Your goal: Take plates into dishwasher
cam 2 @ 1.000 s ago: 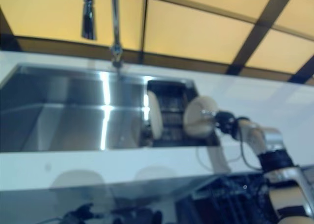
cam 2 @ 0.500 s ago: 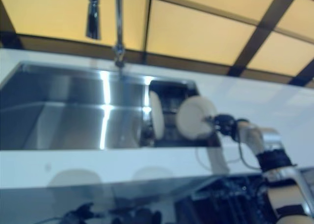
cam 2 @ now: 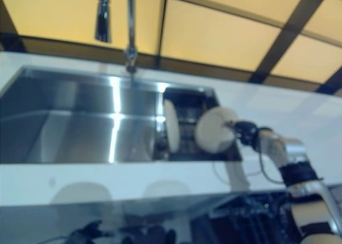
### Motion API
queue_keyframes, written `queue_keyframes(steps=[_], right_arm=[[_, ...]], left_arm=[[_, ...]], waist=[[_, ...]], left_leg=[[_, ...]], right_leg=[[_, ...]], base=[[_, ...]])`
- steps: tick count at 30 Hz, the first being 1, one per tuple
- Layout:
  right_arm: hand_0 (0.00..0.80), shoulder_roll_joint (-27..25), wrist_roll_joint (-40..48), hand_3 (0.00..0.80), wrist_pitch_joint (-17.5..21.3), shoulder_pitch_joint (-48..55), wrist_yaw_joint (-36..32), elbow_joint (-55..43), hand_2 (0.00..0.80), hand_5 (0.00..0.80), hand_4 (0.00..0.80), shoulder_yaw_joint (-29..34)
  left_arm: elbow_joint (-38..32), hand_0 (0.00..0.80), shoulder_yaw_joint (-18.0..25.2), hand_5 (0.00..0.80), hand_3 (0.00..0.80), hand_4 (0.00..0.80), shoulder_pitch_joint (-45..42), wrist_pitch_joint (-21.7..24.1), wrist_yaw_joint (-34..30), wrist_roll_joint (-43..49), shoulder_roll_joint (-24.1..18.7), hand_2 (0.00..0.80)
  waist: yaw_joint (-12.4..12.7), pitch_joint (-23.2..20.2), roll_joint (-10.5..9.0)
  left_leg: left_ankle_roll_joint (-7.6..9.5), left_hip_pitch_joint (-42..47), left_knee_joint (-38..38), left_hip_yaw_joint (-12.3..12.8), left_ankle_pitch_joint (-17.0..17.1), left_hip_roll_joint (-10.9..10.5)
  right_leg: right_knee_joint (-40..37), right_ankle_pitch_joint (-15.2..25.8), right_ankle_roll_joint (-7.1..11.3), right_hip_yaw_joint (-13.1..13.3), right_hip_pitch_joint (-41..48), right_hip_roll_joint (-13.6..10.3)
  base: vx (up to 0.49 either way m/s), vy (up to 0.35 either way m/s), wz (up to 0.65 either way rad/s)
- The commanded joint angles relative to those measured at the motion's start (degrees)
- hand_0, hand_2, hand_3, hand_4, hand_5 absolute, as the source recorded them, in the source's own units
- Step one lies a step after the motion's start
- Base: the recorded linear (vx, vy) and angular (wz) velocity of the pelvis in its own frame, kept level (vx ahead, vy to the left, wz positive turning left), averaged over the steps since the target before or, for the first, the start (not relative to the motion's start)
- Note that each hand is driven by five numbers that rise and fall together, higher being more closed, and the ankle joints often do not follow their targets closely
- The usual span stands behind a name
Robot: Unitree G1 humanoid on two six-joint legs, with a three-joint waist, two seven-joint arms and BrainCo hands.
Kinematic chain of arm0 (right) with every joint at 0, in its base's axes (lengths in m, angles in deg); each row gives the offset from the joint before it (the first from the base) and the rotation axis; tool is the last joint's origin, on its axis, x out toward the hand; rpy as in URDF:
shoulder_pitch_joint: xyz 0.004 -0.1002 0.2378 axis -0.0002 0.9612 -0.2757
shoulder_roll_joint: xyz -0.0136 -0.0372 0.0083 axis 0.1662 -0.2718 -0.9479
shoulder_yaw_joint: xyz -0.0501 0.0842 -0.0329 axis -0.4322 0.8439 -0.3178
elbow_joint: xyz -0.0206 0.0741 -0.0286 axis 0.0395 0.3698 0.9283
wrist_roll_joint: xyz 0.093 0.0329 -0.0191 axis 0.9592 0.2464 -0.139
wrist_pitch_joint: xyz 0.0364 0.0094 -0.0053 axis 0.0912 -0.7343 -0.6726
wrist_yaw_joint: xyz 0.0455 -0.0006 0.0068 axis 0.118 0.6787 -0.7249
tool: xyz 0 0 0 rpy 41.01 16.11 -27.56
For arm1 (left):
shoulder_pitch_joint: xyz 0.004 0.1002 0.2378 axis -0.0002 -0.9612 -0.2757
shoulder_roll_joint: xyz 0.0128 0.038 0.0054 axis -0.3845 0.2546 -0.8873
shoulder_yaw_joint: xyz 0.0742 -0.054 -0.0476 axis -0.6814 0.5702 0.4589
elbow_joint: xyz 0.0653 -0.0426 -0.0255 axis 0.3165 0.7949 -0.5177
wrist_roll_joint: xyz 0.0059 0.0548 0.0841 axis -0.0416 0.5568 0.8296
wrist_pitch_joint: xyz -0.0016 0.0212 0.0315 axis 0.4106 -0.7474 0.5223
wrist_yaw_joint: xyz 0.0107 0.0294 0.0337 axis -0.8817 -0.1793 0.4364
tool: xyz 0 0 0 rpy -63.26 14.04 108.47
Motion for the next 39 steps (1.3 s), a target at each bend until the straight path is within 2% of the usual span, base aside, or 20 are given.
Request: queue_keyframes(steps=[1, 4, 11, 17, 21, 26, 31, 34, 37, 39], right_arm=[[0.800, -2.3, -2.9, 0.800, 9.4, -8.0, 2.7, -2.5, 0.800, 0.800, 0.800, 2.9], [0.800, -3.0, -8.5, 0.800, 14.6, -7.7, 4.9, -6.2, 0.800, 0.800, 0.800, 4.2], [0.800, -3.8, -13.6, 0.800, 22.0, -6.7, 12.8, -15.4, 0.800, 0.800, 0.800, 8.4], [0.800, -1.2, -16.5, 0.800, 28.2, -4.0, 18.9, -21.3, 0.800, 0.800, 0.800, 10.9], [0.800, 0.2, -21.0, 0.800, 31.8, -2.6, 22.5, -25.4, 0.800, 0.800, 0.800, 11.7], [0.800, 2.6, -30.2, 0.800, 39.0, -0.8, 28.6, -30.3, 0.800, 0.800, 0.800, 12.8], [0.800, 3.6, -36.5, 0.800, 42.0, 0.6, 33.5, -33.0, 0.800, 0.800, 0.800, 13.4], [0.800, 3.8, -43.9, 0.800, 44.5, 2.4, 37.4, -34.2, 0.800, 0.800, 0.800, 14.3], [0.800, 3.2, -48.2, 0.800, 44.5, 3.6, 38.5, -35.3, 0.800, 0.800, 0.800, 14.9], [0.800, 2.4, -51.5, 0.800, 44.7, 5.5, 39.0, -36.7, 0.800, 0.800, 0.800, 16.1]], left_arm=[[0.4, 0.000, -3.0, 0.000, 0.000, 0.000, 2.7, 0.6, 0.4, 1.5, 0.3, 0.000], [0.3, 0.000, -3.2, 0.000, 0.000, 0.000, 2.4, 0.8, 0.3, 1.4, 0.5, 0.000], [0.3, 0.000, -3.0, 0.000, 0.000, 0.000, 1.7, 1.0, 0.6, 1.6, 1.5, 0.000], [0.6, 0.000, -3.2, 0.000, 0.000, 0.000, 1.2, 1.6, 0.8, 1.4, 2.3, 0.000], [0.9, 0.000, -3.7, 0.000, 0.000, 0.000, 1.0, 1.8, 0.9, 1.2, 2.8, 0.000], [1.8, 0.000, -4.5, 0.000, 0.000, 0.000, 0.3, 2.7, 1.2, 1.2, 4.0, 0.000], [1.8, 0.000, -5.1, 0.000, 0.000, 0.000, 0.0, 2.9, 1.3, 1.0, 4.7, 0.000], [2.0, 0.000, -5.4, 0.000, 0.000, 0.000, -0.6, 3.0, 1.3, 1.5, 5.3, 0.000], [2.0, 0.000, -5.5, 0.000, 0.000, 0.000, -1.0, 2.7, 0.9, 2.3, 5.4, 0.000], [1.7, 0.000, -5.3, 0.000, 0.000, 0.000, -1.8, 2.7, 0.5, 3.5, 5.5, 0.000]], waist=[[2.0, -0.4, 2.23], [1.8, -0.4, 2.68], [1.4, -0.5, 3.69], [1.1, -0.6, 4.86], [1.1, -0.8, 5.41], [1.1, -1.1, 6.28], [1.1, -1.3, 6.89], [0.9, -1.5, 7.25], [0.7, -1.8, 7.27], [0.3, -1.8, 7.09]], left_leg=[[0.35, 0.8, 0.3, -4.3, -4.8, -1.3], [0.42, 0.9, 0.3, -4.4, -4.9, -1.4], [0.71, 1.1, 0.3, -4.7, -5.3, -1.8], [1.01, 1.4, 0.3, -5.0, -5.8, -2.3], [1.20, 1.6, 0.3, -5.2, -6.0, -2.6], [1.65, 1.7, 0.3, -5.8, -6.4, -3.2], [1.96, 1.9, 0.3, -6.2, -6.6, -3.7], [2.18, 2.0, 0.3, -6.5, -6.9, -4.1], [2.18, 2.1, 0.3, -6.5, -7.2, -4.2], [1.86, 2.3, 0.3, -5.7, -7.6, -4.2]], right_leg=[[6.3, 0.2, 2.34, -0.1, -1.4, -4.6], [6.5, 0.2, 2.39, 0.1, -1.4, -4.8], [7.3, 0.4, 2.42, 0.4, -1.9, -5.5], [7.7, 0.4, 2.28, 0.5, -2.0, -6.0], [7.8, 0.4, 2.18, 0.6, -1.9, -6.3], [8.6, 0.2, 1.94, 0.9, -1.9, -6.7], [9.5, 0.3, 1.86, 1.0, -2.2, -7.1], [10.0, 0.5, 1.84, 1.1, -2.6, -7.4], [9.7, 0.6, 2.01, 1.2, -2.7, -7.4], [8.7, 2.3, 2.60, 1.0, -3.3, -7.6]], base=[[0.000, 0.000, 0.00], [0.008, 0.022, -0.01], [0.010, 0.033, 0.00], [0.016, 0.050, 0.08], [0.028, 0.042, 0.05], [0.021, 0.057, -0.02], [0.009, 0.054, -0.01], [0.020, 0.075, 0.01], [0.028, 0.035, -0.01], [0.044, 0.015, -0.01]])
